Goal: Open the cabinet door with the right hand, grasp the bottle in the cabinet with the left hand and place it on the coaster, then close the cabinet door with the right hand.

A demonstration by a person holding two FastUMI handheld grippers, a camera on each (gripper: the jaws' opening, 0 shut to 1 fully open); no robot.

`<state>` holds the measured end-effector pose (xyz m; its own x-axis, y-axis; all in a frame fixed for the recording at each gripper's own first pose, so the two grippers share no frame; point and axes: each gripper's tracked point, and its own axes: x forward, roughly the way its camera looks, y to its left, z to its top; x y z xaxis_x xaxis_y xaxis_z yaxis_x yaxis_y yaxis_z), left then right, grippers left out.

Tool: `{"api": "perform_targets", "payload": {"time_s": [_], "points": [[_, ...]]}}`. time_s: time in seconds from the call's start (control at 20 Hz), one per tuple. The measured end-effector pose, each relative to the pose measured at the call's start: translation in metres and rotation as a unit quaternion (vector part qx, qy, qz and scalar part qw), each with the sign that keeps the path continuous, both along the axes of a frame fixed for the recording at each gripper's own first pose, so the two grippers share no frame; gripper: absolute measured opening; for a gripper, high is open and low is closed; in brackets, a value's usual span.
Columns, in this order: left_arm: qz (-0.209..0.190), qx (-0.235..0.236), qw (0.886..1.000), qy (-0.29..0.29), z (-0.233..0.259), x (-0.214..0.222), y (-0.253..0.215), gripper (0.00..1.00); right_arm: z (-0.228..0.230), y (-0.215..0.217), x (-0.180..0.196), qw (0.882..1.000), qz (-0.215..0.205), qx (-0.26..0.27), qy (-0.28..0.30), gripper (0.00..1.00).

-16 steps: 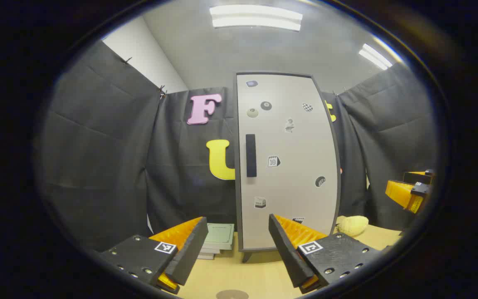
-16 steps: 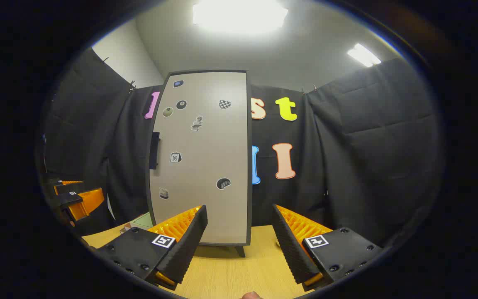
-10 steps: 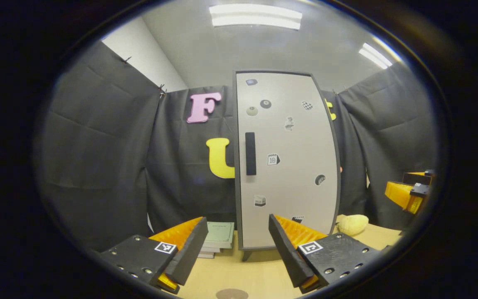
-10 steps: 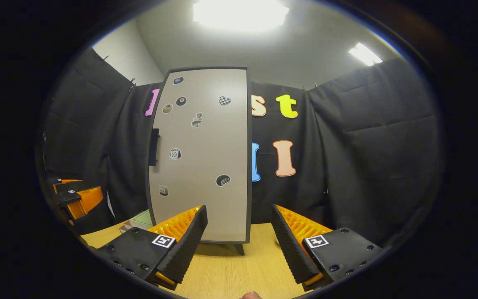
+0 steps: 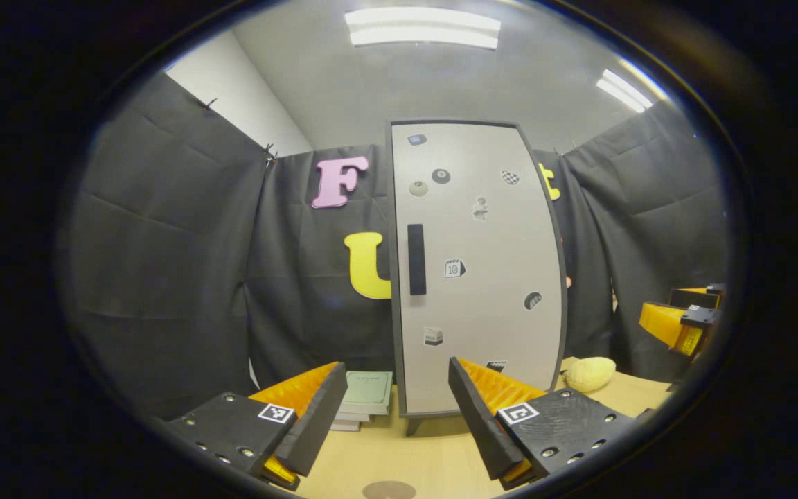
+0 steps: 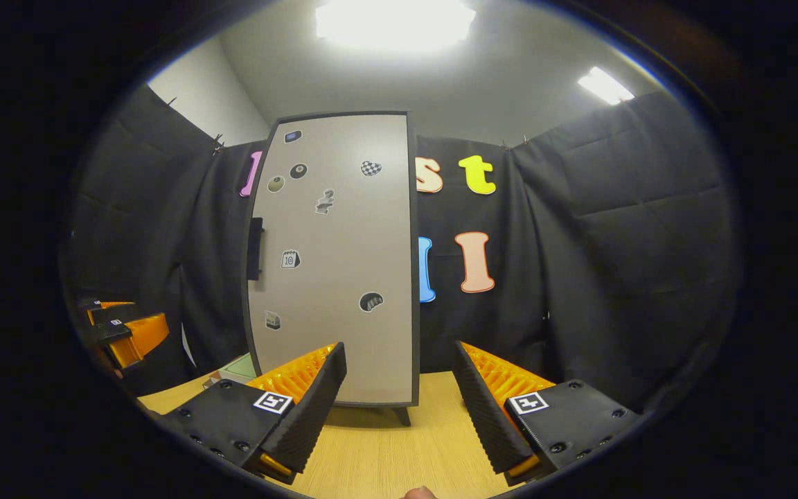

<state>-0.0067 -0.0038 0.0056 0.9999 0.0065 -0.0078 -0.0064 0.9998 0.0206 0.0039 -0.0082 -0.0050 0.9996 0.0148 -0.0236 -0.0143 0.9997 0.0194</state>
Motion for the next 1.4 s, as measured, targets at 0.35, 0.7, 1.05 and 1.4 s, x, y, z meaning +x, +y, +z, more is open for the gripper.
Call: {"api": "perform_targets", "payload": {"time_s": [0.35,0.7,1.05,1.4], "points": [[0.008,-0.001,1.0,-0.002,0.003,-0.002,0.002,0.89,0.011,0.002,0.007,1.0,0.011,-0.005,-0.007,0.98],[0.03,0.002,1.0,-0.005,0.009,-0.019,0.031,0.9,0.026,0.021,0.028,0.999,0.029,-0.007,-0.011,0.98],[0.081,0.022,0.996,-0.018,0.02,-0.041,0.083,0.88,0.053,0.061,0.058,0.998,0.061,-0.004,-0.013,0.98],[0.125,0.025,0.992,-0.009,0.012,-0.072,0.141,0.91,0.08,0.114,0.091,0.995,0.094,0.026,-0.018,0.97]]}}
